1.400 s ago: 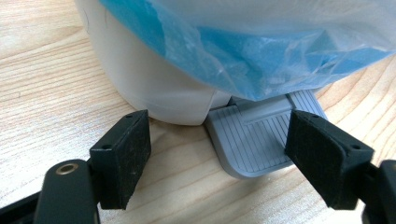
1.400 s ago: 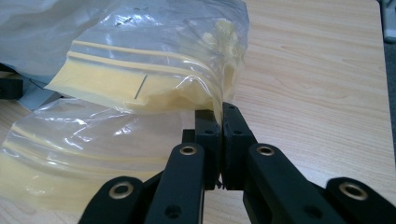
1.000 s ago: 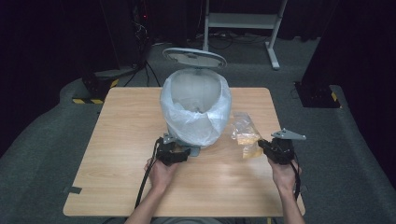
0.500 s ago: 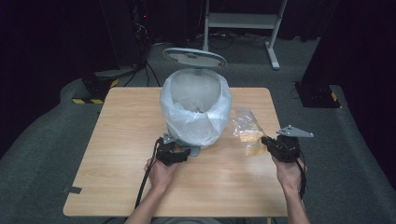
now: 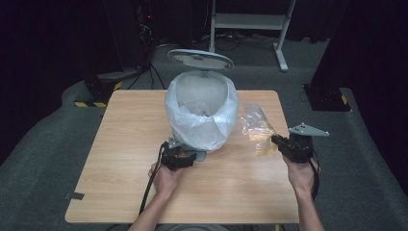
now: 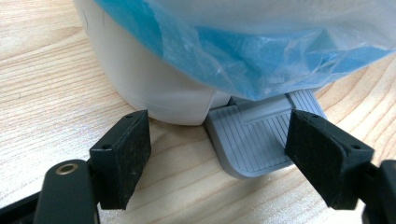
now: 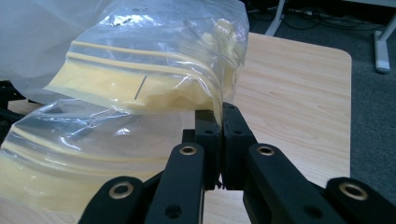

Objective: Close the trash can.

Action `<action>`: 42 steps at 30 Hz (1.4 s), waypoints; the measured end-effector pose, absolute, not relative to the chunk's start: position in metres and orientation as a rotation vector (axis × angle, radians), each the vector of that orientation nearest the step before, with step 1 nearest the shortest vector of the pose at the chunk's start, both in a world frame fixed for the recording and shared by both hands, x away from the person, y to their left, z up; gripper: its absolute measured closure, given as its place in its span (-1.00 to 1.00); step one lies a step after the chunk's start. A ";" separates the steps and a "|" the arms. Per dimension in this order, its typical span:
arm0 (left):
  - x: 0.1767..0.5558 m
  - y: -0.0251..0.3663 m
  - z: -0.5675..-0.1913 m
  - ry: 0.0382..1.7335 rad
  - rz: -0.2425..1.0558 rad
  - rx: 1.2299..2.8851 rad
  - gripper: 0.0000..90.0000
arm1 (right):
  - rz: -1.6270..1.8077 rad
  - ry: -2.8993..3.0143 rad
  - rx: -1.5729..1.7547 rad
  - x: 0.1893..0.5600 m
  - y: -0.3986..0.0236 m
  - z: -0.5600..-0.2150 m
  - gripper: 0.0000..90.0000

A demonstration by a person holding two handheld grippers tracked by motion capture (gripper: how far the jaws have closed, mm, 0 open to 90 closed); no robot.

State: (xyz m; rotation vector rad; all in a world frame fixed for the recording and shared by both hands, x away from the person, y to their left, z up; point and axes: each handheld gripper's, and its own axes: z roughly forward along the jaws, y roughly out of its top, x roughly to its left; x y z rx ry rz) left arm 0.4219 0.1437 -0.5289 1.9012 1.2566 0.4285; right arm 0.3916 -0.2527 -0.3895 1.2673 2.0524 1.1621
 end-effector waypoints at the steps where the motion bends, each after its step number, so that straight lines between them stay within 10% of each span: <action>1: 0.422 0.144 -0.529 1.257 0.428 1.901 -0.51 | 1.165 2.052 1.265 0.392 -0.253 -0.388 0.95; 42: 0.422 0.144 -0.529 1.257 0.427 1.899 -0.51 | 1.289 2.034 1.186 0.396 -0.249 -0.331 0.95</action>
